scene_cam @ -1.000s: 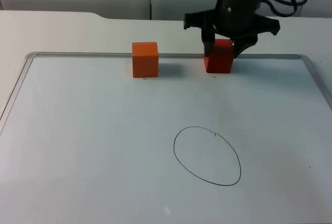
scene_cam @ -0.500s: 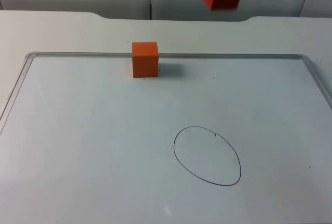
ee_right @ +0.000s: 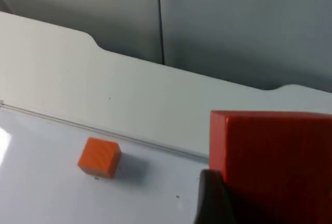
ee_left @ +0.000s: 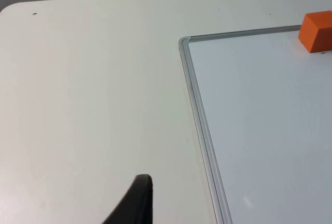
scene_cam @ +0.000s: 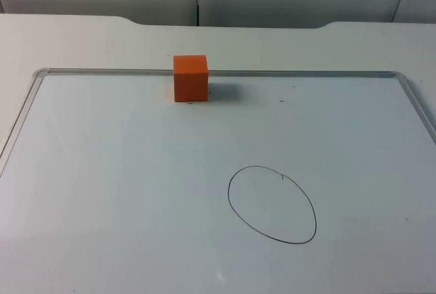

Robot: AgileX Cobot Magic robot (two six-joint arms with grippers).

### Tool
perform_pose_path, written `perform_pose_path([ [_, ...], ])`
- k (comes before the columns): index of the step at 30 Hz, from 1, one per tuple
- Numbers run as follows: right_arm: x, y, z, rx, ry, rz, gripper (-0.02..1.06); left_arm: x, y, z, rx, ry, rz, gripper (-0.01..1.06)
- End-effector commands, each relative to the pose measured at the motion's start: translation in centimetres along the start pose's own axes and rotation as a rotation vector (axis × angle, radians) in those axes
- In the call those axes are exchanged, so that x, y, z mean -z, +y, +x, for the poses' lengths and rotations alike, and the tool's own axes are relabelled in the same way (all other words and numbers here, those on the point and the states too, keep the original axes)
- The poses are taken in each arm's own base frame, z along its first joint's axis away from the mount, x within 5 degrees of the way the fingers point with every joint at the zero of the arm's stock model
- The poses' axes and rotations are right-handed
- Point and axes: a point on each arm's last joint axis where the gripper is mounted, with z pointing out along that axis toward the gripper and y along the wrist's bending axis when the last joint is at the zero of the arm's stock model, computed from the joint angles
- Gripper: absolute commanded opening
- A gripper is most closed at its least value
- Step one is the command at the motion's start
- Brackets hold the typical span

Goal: Pick up one cube with the left hand and another cube with the right hand. First place the cube in the right hand at the target position, then stack the cube in the left hand on top.

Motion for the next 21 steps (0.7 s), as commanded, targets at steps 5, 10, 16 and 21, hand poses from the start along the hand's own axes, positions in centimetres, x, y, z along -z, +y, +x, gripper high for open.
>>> perform_pose_path([
  [5,4.0,-0.7,3.8,0.027,0.037,0.030,0.00,0.0,0.0,0.0,0.009,-0.010,-0.002,1.04],
  [10,6.6,-0.6,7.3,0.023,0.068,-0.031,0.00,0.0,0.0,0.0,0.009,-0.010,-0.002,1.04],
  [16,9.5,-1.2,12.0,0.033,0.018,-0.016,0.00,0.0,0.0,0.0,0.009,-0.010,-0.002,1.04],
  [21,11.0,-1.5,15.2,0.025,-0.047,-0.022,0.00,0.0,0.0,0.0,0.009,-0.010,-0.002,1.04],
])
